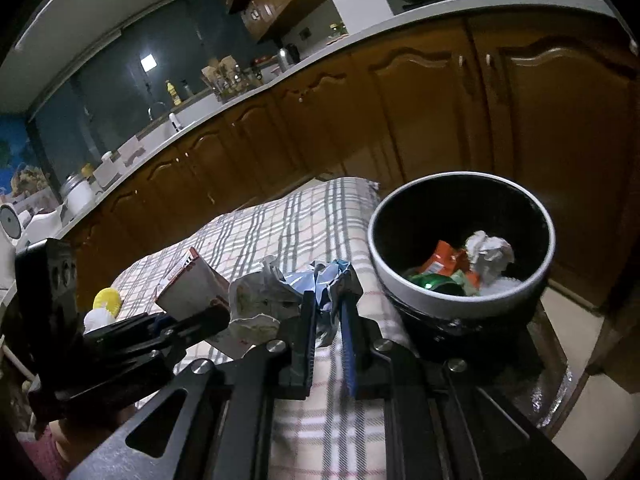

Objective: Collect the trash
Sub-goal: 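Carry carton and paper over the black bin and open both grippers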

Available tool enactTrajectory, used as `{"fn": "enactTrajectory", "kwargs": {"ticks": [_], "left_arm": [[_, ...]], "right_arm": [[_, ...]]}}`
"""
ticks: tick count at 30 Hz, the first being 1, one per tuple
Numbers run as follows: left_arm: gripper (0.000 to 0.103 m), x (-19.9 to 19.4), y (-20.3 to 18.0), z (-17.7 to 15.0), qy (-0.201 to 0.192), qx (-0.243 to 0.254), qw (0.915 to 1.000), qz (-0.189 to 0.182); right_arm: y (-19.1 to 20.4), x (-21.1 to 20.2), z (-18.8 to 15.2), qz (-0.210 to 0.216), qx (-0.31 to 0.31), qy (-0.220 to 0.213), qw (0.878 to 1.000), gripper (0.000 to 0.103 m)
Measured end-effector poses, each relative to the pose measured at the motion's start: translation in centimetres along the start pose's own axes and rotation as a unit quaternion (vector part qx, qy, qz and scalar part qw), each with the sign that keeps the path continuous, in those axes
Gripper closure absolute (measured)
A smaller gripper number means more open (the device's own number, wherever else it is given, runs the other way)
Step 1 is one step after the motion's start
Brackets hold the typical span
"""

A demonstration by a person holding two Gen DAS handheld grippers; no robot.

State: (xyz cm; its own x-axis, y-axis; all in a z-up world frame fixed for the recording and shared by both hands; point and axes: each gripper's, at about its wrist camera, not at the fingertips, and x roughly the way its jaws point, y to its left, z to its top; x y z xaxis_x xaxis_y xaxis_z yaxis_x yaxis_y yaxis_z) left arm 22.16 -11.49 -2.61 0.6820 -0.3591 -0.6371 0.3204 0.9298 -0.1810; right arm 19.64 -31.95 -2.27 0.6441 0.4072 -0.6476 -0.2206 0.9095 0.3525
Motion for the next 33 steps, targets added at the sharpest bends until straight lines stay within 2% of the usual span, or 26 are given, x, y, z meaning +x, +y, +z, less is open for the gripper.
{"fn": "enactTrajectory", "kwargs": {"ticks": [20, 33], "left_arm": [[0.074, 2.4, -3.7, 1.6, 0.009, 0.035, 0.9991, -0.02], [0.074, 5.9, -5.7, 3.4, 0.024, 0.05, 0.9978, -0.037]], "right_arm": [[-4.9, -2.7, -0.2, -0.032, 0.035, -0.023, 0.999, 0.091], [-7.6, -2.9, 0.9, -0.054, 0.044, -0.028, 0.997, 0.091]]}}
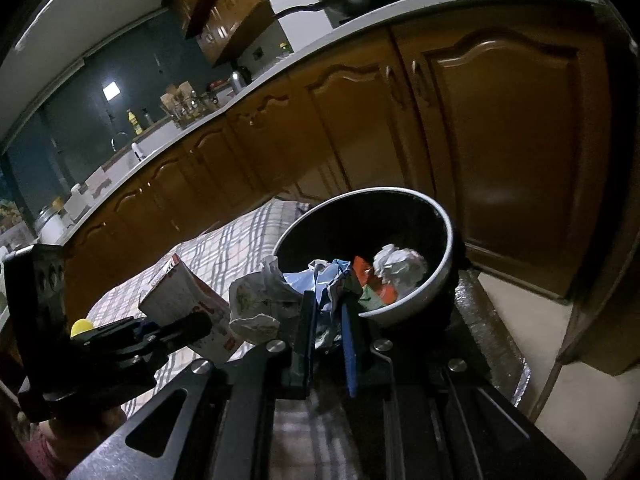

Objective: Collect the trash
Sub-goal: 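Carry carton and paper over the black bin and open both grippers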

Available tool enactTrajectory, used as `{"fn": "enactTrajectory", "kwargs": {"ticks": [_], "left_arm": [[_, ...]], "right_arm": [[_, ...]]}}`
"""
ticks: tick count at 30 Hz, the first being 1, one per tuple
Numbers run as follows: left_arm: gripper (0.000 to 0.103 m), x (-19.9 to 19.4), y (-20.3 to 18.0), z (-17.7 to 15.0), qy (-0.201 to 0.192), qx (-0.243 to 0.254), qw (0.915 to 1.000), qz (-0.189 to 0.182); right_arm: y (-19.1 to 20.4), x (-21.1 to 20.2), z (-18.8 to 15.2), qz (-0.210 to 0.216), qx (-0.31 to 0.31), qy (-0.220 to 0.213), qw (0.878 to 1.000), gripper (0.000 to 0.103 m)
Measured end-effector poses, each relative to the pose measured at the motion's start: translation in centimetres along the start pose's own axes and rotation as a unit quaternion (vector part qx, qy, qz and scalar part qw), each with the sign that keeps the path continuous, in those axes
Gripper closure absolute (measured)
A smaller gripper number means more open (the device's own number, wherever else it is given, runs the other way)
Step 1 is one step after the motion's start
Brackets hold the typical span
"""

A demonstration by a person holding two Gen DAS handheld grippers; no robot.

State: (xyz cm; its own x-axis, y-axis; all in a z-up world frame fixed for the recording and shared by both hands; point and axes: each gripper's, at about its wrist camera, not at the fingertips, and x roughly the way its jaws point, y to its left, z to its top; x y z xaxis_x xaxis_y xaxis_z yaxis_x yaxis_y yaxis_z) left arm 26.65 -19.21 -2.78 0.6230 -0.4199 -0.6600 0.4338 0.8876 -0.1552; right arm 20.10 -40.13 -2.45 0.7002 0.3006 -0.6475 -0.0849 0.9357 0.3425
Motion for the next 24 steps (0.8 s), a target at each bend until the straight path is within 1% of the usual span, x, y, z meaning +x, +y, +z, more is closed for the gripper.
{"fn": "enactTrajectory", "kwargs": {"ticks": [10, 24], "left_arm": [[0.074, 2.1, -0.8, 1.4, 0.005, 0.002, 1.0, 0.002], [0.074, 4.5, -1.3, 3.3, 0.01, 0.011, 0.9999, 0.006]], "right_arm": [[-1.6, 0.9, 1.3, -0.009, 0.002, 0.0, 1.0, 0.091], [-2.7, 1.8, 2.5, -0.016, 0.002, -0.001, 1.0, 0.091]]}}
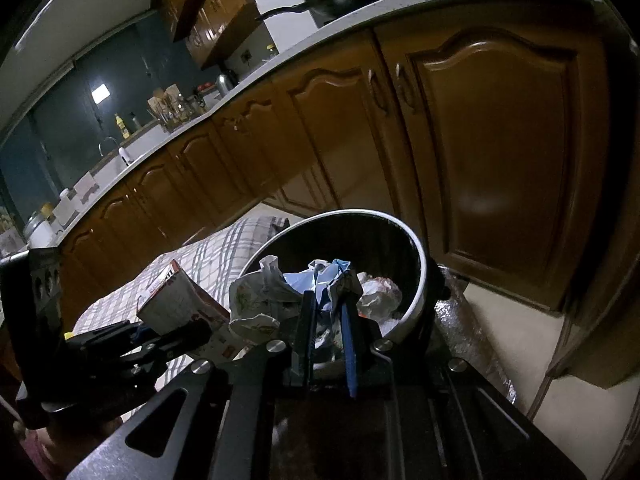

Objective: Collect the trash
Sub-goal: 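Carry carton and paper over the black bin and open both grippers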

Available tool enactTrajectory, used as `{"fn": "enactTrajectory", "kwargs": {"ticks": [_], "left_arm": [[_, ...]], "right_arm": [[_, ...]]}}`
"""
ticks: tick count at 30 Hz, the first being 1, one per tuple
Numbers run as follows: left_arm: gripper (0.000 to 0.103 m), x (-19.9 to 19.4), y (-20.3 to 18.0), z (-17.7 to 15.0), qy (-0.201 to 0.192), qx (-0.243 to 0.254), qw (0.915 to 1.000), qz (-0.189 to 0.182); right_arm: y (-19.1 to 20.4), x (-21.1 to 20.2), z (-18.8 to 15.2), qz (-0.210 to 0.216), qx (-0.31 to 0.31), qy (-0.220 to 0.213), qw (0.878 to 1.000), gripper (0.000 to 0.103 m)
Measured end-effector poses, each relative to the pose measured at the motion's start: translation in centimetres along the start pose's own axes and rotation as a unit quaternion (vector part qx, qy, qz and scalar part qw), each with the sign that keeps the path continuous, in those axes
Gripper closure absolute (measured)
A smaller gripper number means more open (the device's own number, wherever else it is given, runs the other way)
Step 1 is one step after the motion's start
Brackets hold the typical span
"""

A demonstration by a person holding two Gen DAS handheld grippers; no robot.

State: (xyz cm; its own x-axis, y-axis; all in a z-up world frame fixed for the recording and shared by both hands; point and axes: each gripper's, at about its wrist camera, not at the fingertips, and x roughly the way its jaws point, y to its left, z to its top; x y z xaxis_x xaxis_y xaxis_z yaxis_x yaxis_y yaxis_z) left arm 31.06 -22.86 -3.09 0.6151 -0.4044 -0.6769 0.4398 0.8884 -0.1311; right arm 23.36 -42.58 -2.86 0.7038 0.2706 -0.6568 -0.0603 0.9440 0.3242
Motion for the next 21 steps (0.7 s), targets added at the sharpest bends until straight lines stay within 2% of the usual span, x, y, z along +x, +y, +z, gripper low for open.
{"fn": "enactTrajectory", "kwargs": {"ticks": [21], "left_arm": [[0.074, 4.0, -0.5, 3.3, 0.017, 0.006, 0.9998, -0.002]], "right_arm": [[-2.2, 2.5, 2.4, -0.014, 0.008, 0.016, 1.0, 0.091]]}}
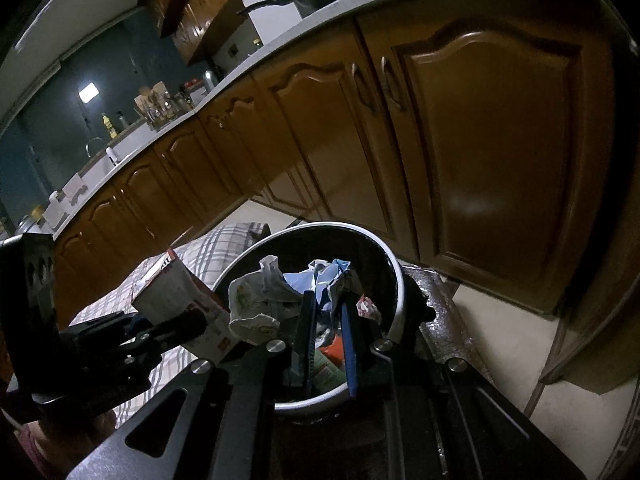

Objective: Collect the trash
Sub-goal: 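Carry carton and paper over the black bin and open both grippers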

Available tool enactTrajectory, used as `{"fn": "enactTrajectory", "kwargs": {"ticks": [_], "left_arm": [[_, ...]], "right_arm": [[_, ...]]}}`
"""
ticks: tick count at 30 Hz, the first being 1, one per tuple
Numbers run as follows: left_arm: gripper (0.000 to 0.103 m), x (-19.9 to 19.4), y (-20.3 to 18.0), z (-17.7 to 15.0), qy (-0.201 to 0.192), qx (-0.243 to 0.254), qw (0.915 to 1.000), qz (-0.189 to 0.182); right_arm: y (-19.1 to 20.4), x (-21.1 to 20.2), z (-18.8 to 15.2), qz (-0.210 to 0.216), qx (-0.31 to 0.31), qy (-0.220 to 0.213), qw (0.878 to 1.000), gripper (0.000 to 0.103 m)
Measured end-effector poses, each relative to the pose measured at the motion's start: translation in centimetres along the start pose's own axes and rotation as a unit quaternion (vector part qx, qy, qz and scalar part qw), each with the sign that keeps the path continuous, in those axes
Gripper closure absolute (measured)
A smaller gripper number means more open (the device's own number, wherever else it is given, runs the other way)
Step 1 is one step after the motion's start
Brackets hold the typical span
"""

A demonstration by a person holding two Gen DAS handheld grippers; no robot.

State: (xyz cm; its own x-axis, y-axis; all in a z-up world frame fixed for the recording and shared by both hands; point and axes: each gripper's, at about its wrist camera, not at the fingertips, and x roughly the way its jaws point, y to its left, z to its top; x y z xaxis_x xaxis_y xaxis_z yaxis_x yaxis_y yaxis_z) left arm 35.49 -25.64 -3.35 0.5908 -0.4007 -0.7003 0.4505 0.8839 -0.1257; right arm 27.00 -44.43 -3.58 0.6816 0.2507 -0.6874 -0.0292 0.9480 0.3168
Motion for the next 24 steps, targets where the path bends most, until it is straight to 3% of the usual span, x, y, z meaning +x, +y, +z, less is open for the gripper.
{"fn": "enactTrajectory", "kwargs": {"ticks": [24], "left_arm": [[0.074, 3.7, 0.0, 1.9, 0.022, -0.001, 0.9997, 0.008]], "right_arm": [[-0.2, 3.1, 1.2, -0.014, -0.003, 0.025, 1.0, 0.091]]}}
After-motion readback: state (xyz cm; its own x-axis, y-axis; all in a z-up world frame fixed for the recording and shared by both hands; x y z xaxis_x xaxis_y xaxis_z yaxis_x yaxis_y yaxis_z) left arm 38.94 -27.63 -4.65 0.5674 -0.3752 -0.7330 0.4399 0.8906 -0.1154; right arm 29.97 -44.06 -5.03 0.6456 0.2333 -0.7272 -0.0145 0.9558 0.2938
